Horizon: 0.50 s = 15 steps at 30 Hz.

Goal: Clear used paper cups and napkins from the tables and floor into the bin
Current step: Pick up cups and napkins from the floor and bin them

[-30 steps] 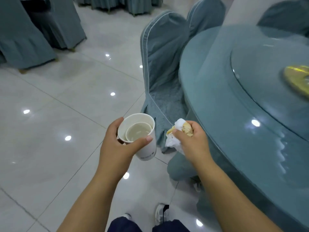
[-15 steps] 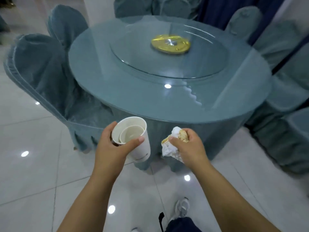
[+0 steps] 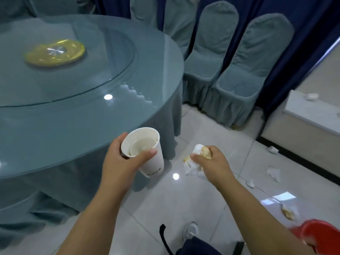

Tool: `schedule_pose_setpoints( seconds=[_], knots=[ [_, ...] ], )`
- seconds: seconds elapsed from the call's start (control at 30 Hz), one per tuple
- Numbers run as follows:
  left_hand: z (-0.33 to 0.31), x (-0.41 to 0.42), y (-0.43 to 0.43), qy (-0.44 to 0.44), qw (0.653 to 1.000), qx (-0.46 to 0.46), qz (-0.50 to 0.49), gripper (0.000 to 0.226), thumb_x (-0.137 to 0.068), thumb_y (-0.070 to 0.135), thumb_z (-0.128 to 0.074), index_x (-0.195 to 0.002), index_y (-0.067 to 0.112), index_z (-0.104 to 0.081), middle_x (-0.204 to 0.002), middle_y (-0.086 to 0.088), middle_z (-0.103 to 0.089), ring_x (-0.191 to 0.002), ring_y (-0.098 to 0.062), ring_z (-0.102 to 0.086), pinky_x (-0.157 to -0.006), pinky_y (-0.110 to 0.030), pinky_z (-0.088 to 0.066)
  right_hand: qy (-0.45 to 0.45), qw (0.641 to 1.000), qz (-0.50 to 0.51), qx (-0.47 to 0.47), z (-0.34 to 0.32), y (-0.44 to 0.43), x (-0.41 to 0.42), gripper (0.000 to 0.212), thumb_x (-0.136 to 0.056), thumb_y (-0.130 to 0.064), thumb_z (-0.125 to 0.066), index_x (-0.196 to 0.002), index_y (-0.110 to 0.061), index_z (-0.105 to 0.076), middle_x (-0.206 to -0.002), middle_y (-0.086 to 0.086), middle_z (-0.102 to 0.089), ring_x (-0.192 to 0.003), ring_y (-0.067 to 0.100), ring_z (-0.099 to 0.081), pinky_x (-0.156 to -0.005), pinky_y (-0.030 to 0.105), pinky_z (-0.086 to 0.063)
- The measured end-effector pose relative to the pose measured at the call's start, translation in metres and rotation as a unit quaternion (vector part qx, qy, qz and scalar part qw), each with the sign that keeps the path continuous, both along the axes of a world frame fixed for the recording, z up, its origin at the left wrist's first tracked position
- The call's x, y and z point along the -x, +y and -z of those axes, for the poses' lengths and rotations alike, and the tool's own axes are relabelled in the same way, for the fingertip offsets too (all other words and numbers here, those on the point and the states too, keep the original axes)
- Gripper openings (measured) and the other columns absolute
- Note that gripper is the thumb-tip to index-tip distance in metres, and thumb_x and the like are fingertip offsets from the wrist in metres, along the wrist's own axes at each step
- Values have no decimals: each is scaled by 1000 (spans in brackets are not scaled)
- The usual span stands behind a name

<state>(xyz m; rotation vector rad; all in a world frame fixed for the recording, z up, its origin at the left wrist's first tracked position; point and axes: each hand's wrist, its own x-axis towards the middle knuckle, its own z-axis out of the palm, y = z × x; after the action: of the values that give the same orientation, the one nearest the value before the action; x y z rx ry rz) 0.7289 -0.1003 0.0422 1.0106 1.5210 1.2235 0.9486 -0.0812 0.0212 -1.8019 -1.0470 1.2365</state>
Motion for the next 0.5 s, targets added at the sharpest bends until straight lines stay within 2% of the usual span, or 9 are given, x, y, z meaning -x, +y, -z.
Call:
schedule_pose_setpoints(
  seconds=[0.23,0.37,0.47,0.5],
  knots=[
    [22,-131,78,30,995,22,92,92,-40,53,-83,-124,29,-53,-114,9,-62,-102,-13,-62,-89,-44,-53,10,997,76,23,18,36,-132,31,-85,-26,-67,-109,-19,-50,-94,-3,-56,-75,7,-55,-55,21,-42],
    [37,-192,113,42,987,40,149,81,-45,50,-84,-117,24,-58,-106,6,-64,-98,-19,-63,-85,-47,-55,43,990,130,36,27,46,-190,22,-86,-18,-66,-101,-17,-49,-88,-3,-55,-62,1,-56,-44,13,-41],
    [47,-229,139,53,979,63,186,83,-45,50,-84,-119,28,-56,-108,8,-64,-99,-15,-63,-85,-47,-55,72,979,180,60,38,54,-223,20,-87,-14,-64,-99,-16,-48,-88,-1,-54,-66,4,-53,-40,10,-41],
    [51,-239,149,58,976,68,201,82,-45,50,-84,-119,29,-57,-107,9,-64,-99,-15,-63,-84,-44,-55,79,974,201,68,42,57,-233,20,-87,-14,-64,-99,-16,-49,-89,0,-54,-67,6,-54,-42,13,-43]
  ],
)
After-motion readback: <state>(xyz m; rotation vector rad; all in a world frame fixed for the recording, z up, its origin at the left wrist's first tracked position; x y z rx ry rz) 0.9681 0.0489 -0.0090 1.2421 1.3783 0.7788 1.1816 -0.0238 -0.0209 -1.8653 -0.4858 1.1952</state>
